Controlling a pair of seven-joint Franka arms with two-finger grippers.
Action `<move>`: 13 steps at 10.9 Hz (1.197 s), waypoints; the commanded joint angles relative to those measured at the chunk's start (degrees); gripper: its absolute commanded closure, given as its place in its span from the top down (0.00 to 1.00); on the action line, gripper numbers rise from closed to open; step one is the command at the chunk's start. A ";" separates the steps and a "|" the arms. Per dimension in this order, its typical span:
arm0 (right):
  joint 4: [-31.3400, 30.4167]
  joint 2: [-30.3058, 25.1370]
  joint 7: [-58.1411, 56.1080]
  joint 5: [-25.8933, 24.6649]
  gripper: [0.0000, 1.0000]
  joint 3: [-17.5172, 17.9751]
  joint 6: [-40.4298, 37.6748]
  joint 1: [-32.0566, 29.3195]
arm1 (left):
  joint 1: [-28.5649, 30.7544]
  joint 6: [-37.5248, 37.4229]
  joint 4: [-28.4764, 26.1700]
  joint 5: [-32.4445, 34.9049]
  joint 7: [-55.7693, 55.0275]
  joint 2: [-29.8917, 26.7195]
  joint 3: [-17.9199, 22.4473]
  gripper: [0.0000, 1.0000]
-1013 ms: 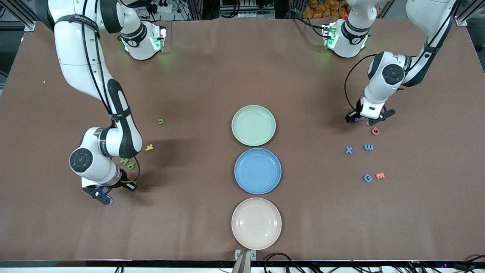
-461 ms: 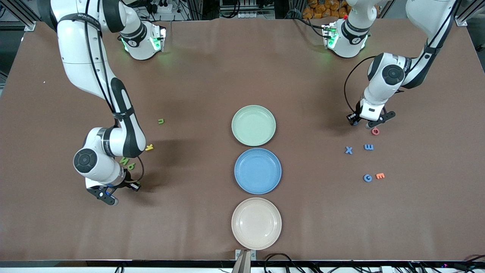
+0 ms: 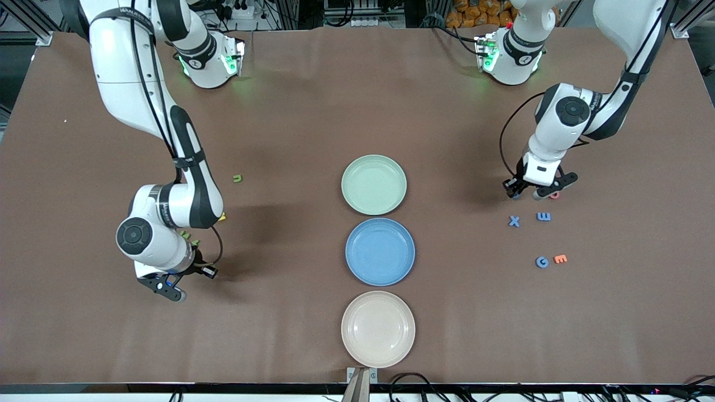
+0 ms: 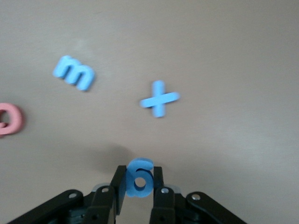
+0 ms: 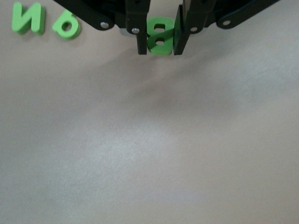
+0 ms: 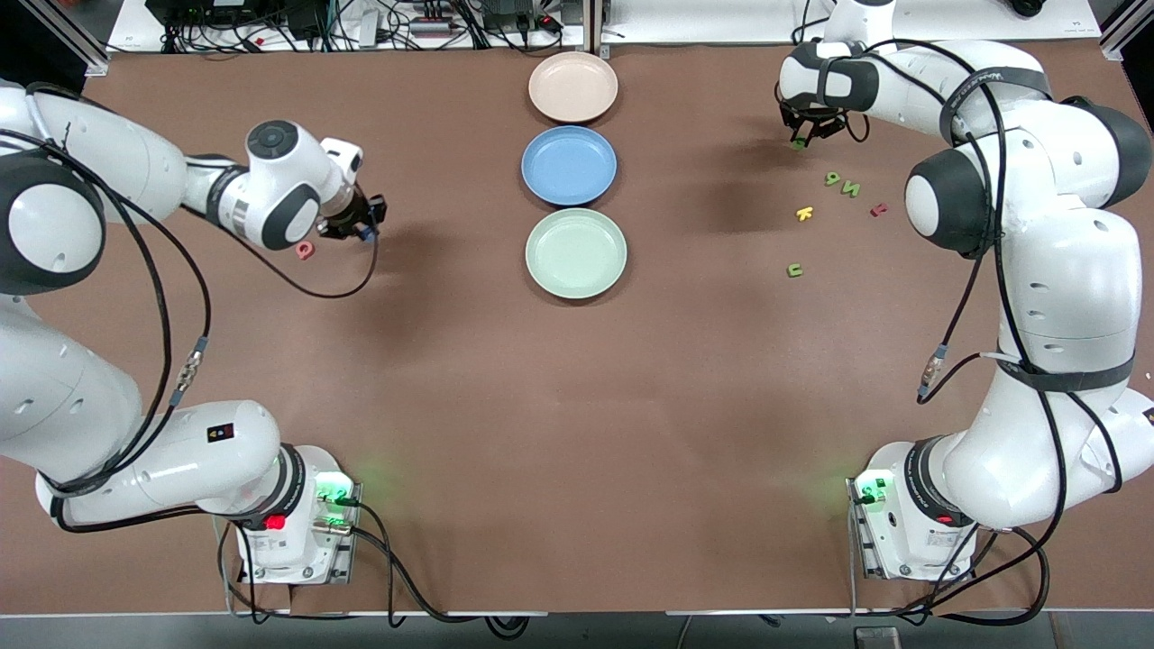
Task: Sort letters by color into matching plates
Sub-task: 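Carry the green B to the green plate while the left carries 6 to blue plate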
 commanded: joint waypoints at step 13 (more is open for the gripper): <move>-2.83 -10.52 17.32 0.66 0.00 5.91 -11.88 10.90 | -16.98 -0.22 26.78 1.12 -24.91 15.44 -5.87 0.00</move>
